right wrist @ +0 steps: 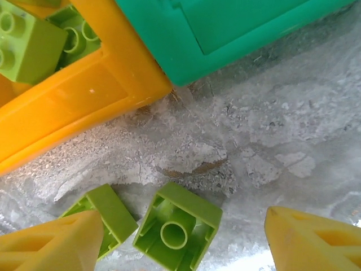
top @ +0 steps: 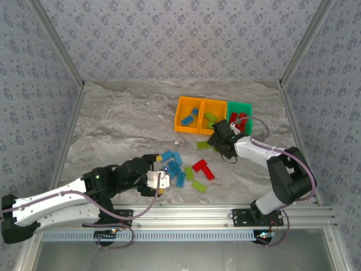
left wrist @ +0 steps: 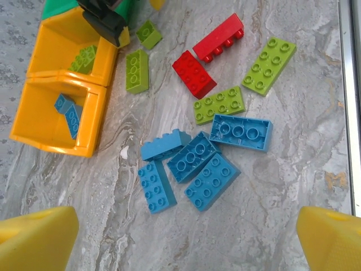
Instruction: Sort the legos into containers by color
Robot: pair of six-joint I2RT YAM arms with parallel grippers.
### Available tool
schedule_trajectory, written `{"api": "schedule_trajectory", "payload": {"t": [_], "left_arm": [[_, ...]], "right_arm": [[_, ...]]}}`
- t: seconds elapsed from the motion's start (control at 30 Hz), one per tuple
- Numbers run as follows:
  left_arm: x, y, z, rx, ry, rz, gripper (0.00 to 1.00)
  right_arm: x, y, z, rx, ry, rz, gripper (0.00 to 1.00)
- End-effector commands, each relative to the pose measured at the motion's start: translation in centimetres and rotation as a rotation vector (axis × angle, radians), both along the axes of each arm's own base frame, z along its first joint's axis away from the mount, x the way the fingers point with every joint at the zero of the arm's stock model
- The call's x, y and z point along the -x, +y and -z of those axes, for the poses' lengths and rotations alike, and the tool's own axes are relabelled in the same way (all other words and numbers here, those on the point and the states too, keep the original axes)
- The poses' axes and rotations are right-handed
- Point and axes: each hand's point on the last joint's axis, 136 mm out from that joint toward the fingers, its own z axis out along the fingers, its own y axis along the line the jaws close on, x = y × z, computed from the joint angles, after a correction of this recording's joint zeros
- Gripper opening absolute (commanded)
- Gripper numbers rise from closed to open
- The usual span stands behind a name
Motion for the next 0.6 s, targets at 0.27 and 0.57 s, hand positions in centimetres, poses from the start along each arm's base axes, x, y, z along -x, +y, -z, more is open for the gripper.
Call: {"api": "schedule_trajectory", "payload": {"t": [0.27,0.57], "left_arm": [[-0.3,-0.3,-0.2,0.046,0.005,0.000,0.99],[-0.5,-0.2,-0.3,0.057,0.000,-0.010,0.99]], "right_arm": [[2.2,-1.5,2.4,0.066,0.076,0.033,0.47],[3.7,-2.0,-1.8,0.049,-0.042,-0.050,0.30]]}}
